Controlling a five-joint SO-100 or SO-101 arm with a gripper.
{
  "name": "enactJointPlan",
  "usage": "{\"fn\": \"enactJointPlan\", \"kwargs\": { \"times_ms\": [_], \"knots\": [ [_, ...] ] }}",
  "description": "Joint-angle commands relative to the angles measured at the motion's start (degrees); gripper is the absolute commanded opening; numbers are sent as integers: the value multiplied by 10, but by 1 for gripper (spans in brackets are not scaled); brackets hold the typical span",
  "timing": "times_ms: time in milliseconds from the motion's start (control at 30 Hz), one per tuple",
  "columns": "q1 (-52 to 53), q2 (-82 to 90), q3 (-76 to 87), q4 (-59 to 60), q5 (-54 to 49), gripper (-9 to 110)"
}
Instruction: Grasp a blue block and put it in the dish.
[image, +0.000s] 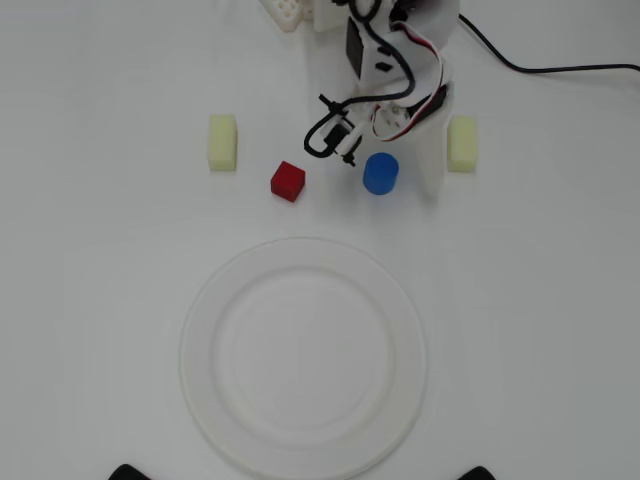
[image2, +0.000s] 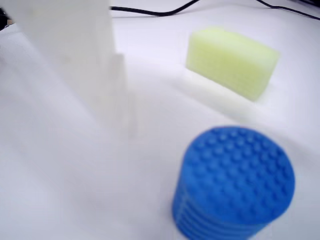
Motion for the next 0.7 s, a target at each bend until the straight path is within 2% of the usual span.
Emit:
{"fn": "enactJointPlan", "kwargs": {
  "times_ms": [0,500,667],
  "knots": [
    [5,-15,-32,-11,-9,35],
    [47,-94,-60,-21,-33,32],
    [46,-98,-64,-26,-33,28]
  ]
}}
